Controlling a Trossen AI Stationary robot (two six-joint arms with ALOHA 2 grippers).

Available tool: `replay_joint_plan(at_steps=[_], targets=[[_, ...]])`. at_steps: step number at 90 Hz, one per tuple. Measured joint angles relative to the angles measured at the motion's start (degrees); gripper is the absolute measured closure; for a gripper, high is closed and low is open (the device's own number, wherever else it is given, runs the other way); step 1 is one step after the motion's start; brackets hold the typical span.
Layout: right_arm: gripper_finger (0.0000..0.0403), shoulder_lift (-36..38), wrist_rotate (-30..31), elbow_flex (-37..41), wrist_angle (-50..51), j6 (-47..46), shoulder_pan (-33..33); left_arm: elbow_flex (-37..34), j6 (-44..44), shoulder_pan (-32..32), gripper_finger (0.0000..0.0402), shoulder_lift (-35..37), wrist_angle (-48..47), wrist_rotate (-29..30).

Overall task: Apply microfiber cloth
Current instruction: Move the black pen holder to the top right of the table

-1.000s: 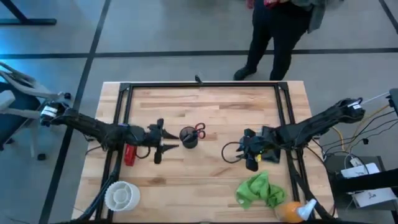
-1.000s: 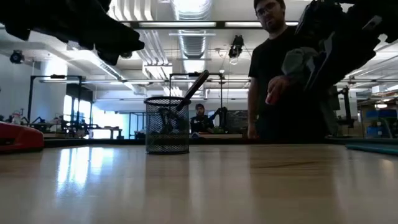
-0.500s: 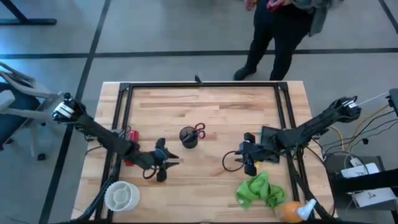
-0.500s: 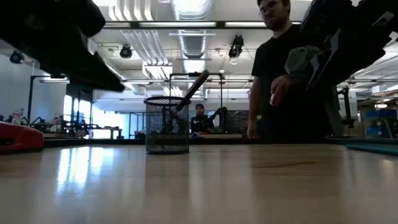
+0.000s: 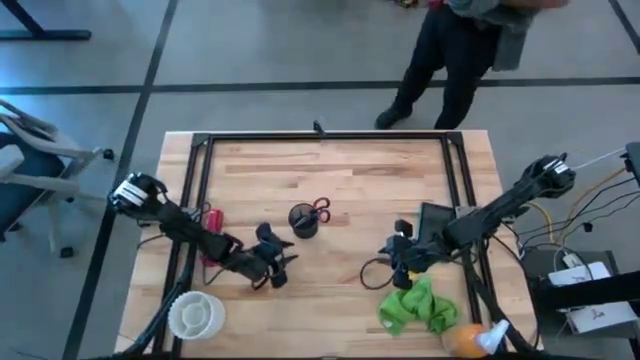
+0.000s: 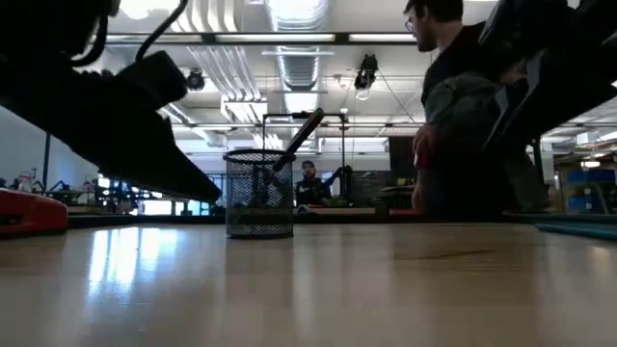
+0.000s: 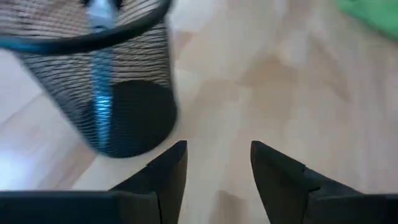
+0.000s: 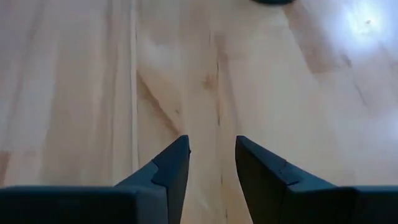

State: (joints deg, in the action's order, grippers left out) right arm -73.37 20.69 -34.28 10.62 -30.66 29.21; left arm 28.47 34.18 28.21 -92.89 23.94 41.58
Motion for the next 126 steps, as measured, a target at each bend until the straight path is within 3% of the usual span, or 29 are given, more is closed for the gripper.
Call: replay_joint_plan(at_steps=[19,55,86,101,126], targets=[[0.0281,-4.8,1.9,0.0,-1.4,-2.3,1.3,-0.1,-0.7,-3.2,0.0208,-0.9,0.2,3.9],[0.0264,-9.2,4.2,0.0,-5.1,-2.3,1.3,-0.1,-6.7,-10.1,0.0180,-1.0,3.0,2.4],[0.0238,-8.1,7.7,0.1,-4.5,-0.1,1.3,0.4,-18.1,-18.2,0.0165,-4.7,16.9,-5.1],[0.0245,-8.1,7.9,0.2,-4.6,0.2,1.7,5.5,-22.7,-22.1,0.0174,-11.1,19.6,-9.5],[0.0254,-8.1,8.0,0.8,-4.9,-2.2,2.8,20.7,-30.7,-27.3,0.0167,-22.9,20.2,-14.6]])
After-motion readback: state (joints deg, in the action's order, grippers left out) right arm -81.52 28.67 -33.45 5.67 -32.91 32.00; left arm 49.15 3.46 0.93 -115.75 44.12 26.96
